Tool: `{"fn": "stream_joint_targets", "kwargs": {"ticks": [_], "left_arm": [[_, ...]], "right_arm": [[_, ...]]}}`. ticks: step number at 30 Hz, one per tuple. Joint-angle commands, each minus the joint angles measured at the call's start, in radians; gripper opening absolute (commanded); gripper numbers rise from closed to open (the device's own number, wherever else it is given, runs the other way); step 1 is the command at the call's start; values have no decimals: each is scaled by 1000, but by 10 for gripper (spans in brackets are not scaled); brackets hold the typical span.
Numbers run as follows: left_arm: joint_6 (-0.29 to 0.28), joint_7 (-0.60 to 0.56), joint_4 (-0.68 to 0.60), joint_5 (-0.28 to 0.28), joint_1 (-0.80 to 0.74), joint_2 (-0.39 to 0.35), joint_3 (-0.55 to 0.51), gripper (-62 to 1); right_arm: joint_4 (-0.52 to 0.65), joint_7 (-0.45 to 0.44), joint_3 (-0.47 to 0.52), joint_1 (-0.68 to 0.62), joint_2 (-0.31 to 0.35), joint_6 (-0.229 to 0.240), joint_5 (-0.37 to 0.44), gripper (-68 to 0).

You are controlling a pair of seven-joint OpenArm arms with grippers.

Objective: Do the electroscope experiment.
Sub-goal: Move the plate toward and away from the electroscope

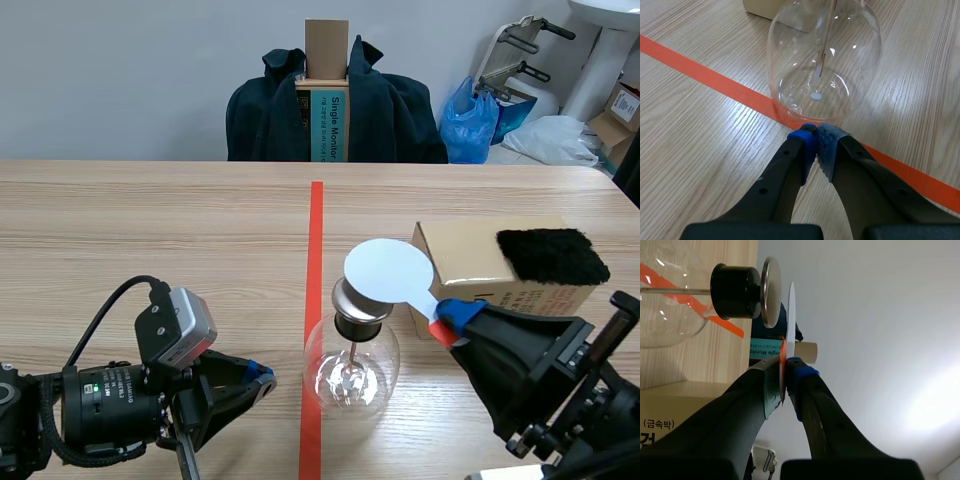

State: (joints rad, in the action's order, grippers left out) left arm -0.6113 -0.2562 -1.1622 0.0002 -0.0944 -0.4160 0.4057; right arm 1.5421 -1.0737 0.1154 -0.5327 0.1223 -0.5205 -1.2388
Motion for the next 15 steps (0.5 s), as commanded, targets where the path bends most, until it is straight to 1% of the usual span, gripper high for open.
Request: {"fn": "stream_joint_targets", "kwargs": {"ticks": [1, 8, 15], "left_arm": [[-4, -13, -21, -10, -3, 5, 0, -592], [-4, -13, -21, -10, -3, 5, 0, -592], [-4, -13, -21, -10, -3, 5, 0, -592]], "right_arm": [[18, -12, 1, 1, 2, -11, 12, -667], [18, -50, 1, 1, 2, -11, 12, -667], [18, -42, 1, 1, 2, -11, 12, -667]]}}
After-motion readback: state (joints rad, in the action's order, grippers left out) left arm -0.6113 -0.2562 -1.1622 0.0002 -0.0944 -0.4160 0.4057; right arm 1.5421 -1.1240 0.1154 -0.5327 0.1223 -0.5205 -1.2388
